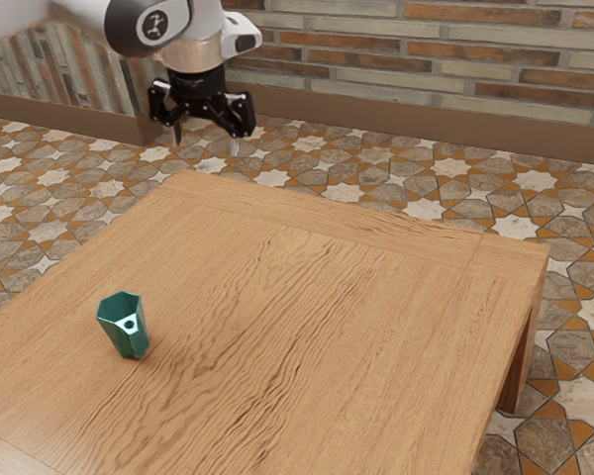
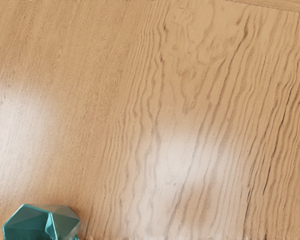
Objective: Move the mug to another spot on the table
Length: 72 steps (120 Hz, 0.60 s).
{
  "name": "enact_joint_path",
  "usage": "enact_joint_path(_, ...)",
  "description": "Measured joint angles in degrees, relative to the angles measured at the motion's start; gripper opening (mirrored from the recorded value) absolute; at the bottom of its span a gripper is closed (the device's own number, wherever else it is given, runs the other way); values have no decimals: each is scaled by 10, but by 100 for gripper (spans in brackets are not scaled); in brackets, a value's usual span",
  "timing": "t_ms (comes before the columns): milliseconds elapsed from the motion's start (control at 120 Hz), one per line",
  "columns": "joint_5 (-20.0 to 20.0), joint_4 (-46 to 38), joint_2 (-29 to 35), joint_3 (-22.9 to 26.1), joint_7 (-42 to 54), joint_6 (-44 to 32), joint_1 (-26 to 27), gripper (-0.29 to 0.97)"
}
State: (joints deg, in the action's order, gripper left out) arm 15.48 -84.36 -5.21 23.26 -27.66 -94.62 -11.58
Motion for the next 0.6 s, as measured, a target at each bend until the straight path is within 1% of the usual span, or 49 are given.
enact_joint_path(75, -2, -3, 3, -12, 6, 7, 23, 68)
enact_joint_path(158, -2, -33, 10, -16, 11, 21, 25, 68)
enact_joint_path(258, -10, -119, 75, -21, 16, 32, 12, 68)
enact_joint_path(325, -49, -198, 134, -31, 19, 29, 2, 68)
enact_joint_path(383, -87, -265, 180, -34, 20, 13, -28, 68)
enact_joint_path(492, -155, -366, 236, -30, 18, -33, -83, 68)
enact_joint_path(517, -173, -387, 249, -15, 16, -47, -105, 68)
enact_joint_path(567, -209, -421, 277, 38, 12, -73, -166, 68)
enact_joint_path(600, -229, -442, 289, 62, 7, -92, -189, 68)
